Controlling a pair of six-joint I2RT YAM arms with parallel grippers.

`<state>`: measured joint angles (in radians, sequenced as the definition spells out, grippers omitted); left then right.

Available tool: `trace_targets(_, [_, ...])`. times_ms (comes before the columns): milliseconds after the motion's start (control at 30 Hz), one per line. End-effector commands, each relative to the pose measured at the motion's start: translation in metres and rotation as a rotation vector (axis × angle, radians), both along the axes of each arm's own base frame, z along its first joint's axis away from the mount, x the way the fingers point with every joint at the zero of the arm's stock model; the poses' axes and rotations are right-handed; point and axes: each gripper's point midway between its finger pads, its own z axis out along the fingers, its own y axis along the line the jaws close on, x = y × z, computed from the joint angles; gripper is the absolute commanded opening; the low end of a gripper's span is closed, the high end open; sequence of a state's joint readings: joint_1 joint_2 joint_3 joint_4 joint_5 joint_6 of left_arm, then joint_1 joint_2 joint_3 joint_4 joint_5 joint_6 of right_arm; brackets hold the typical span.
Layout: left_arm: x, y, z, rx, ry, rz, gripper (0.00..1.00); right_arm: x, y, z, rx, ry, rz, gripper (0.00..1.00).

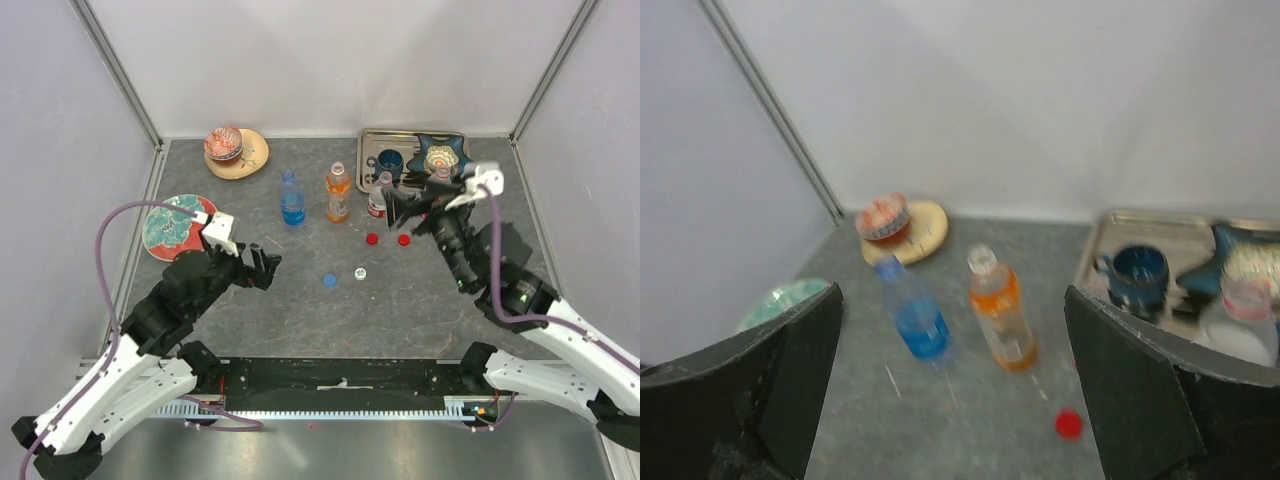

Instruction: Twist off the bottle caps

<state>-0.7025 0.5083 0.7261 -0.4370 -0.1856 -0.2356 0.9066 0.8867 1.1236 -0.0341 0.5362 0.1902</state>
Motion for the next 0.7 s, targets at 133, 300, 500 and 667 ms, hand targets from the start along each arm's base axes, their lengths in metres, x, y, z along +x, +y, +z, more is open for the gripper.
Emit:
trace_targets(133, [0.027, -0.013, -0.019, -0.115, 0.206, 0.168, 1.0, -0.028, -0.018, -0.166, -0.201, 0.274, -0.039, 0.98])
trace_targets(300, [0.028, -0.024, -0.034, -0.132, 0.286, 0.168, 1.0, -0.036, -0.022, -0.19, -0.241, 0.309, -0.064, 0.98])
trace_targets(500, [0.027, -0.028, -0.042, -0.127, 0.313, 0.16, 0.99, -0.03, -0.02, -0.201, -0.326, 0.337, -0.111, 0.98])
trace_targets(667, [0.027, -0.023, -0.045, -0.124, 0.307, 0.176, 0.99, -0.025, -0.027, -0.204, -0.316, 0.355, -0.186, 0.98])
